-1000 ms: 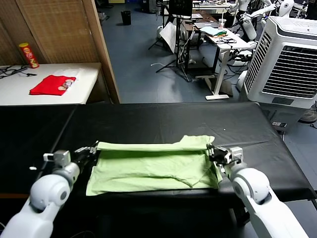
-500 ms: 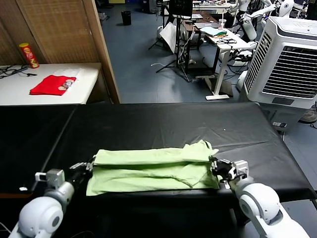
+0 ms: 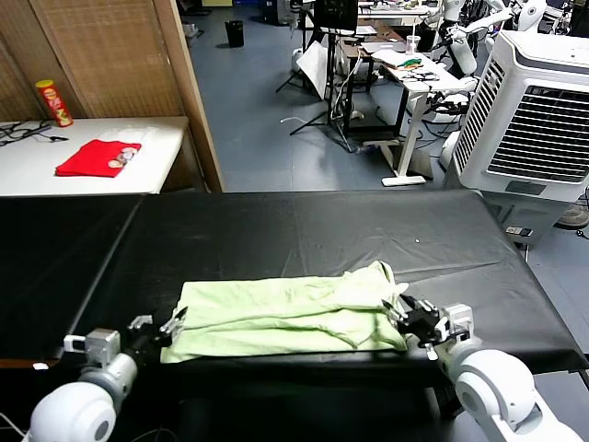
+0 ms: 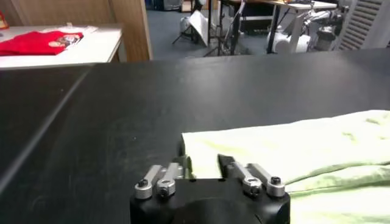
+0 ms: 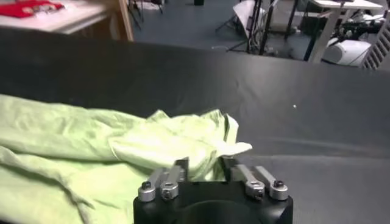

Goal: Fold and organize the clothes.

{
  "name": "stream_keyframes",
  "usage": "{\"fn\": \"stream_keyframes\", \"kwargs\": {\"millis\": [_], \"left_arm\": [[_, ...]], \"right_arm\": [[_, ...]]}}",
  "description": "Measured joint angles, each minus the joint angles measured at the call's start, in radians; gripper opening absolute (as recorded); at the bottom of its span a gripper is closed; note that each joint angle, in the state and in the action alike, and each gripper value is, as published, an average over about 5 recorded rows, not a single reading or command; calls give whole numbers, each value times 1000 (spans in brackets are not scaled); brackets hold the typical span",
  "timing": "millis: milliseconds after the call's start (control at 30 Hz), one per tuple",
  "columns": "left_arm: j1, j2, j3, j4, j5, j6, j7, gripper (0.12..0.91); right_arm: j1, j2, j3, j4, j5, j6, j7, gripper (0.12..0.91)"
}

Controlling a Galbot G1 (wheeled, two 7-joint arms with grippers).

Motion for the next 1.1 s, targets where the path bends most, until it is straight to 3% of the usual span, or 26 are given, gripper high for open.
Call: {"fn": "stream_keyframes", "kwargs": {"millis": [67,167,500,633,733,900,1100], "left_arm": [[-26,-7,9,17,-16,-3,-5,764],[-78,-20,29,58,-35,-6,-5,794],[-199,-50,78,218,-64,-29,20,798],[-229,-53,90,277,-86,-41,38,773],[-251,-58,99,313,-88,-46,43,688],[-276,-66,106,355,-105,-50,38,451],[-278,-70,108,368,-98,-65,38,173]], "right_arm": [[28,18,-13,-30,-28,41,0,786],[78,46,-42,-90,-69,75,-8,797],[228,112,-141,-283,-129,116,-35,795],[258,132,-161,-334,-152,127,-35,750],[264,148,-165,-362,-164,129,-34,702],[265,171,-166,-391,-179,135,-33,619],[264,200,-167,-423,-220,170,-29,367]]}}
